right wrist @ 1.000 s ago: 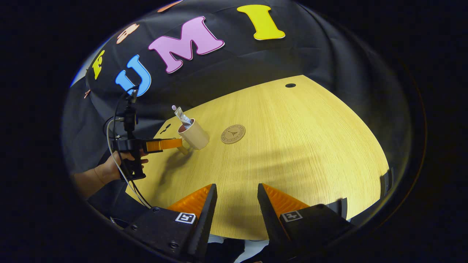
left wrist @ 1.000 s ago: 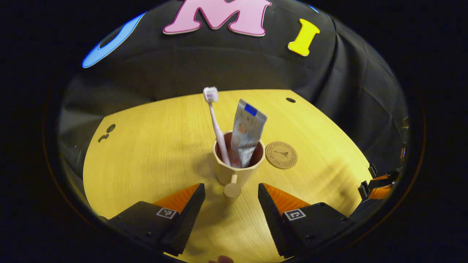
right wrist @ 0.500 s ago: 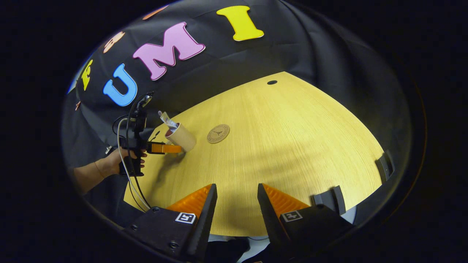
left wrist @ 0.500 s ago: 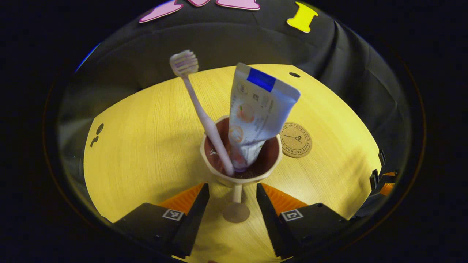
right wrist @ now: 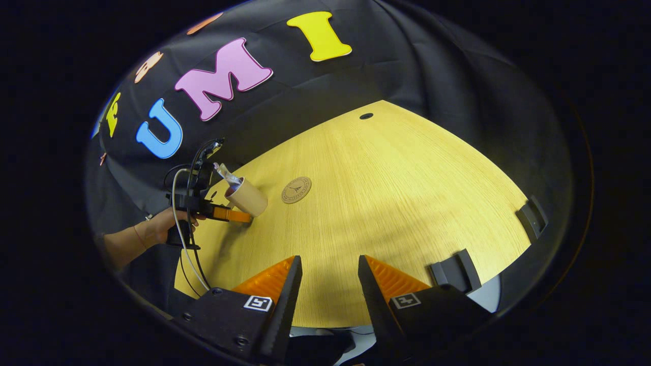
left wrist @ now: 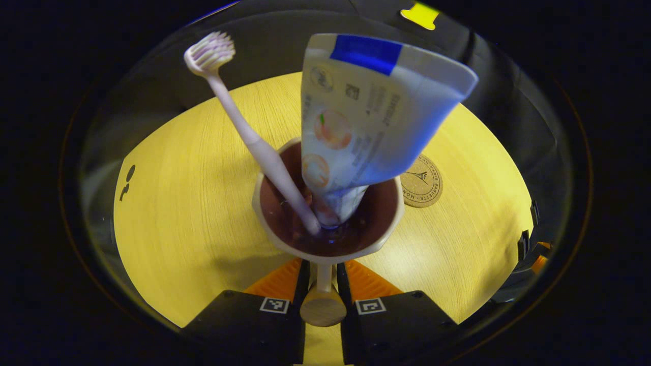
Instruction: Put the toothbrush and toothpaste on the desktop into the cup, then pick up the cup and place it on the coaster on the desktop.
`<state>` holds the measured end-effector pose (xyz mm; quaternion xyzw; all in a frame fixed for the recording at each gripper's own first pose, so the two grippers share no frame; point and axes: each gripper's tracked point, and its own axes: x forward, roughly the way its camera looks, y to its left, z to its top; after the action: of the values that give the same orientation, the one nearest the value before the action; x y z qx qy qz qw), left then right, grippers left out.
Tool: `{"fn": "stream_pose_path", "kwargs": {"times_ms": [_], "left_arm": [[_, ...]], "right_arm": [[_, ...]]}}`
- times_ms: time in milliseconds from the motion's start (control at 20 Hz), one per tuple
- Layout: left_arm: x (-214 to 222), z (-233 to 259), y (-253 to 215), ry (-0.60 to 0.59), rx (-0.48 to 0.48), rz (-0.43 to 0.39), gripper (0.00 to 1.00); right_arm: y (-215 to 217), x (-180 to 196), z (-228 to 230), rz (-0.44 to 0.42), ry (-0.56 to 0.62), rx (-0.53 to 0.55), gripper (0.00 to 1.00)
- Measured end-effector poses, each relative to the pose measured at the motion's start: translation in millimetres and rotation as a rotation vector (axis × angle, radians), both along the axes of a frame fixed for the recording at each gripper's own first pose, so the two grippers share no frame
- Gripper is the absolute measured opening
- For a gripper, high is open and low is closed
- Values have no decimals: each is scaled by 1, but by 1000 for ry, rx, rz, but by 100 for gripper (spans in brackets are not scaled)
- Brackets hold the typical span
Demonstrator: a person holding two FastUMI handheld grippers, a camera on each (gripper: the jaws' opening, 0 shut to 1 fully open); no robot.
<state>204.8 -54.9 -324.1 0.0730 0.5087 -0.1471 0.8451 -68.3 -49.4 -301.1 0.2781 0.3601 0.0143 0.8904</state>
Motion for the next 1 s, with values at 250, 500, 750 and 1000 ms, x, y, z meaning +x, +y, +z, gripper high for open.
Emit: {"fn": "stream_pose_path", "kwargs": {"times_ms": [250, 500, 750, 1000], "left_arm": [[2, 1, -1, -11, -17, 2, 30], [6, 6, -5, -60, -23, 15, 28], [10, 25, -15, -144, -31, 4, 31], [8, 43, -48, -174, -31, -61, 26]], "right_arm": [[-4, -2, -1, -8, 0, -1, 69], [-12, -7, 0, -14, -4, -4, 69], [-20, -11, -4, -19, 3, -2, 69], [-24, -12, -4, -15, 2, 8, 69]]}}
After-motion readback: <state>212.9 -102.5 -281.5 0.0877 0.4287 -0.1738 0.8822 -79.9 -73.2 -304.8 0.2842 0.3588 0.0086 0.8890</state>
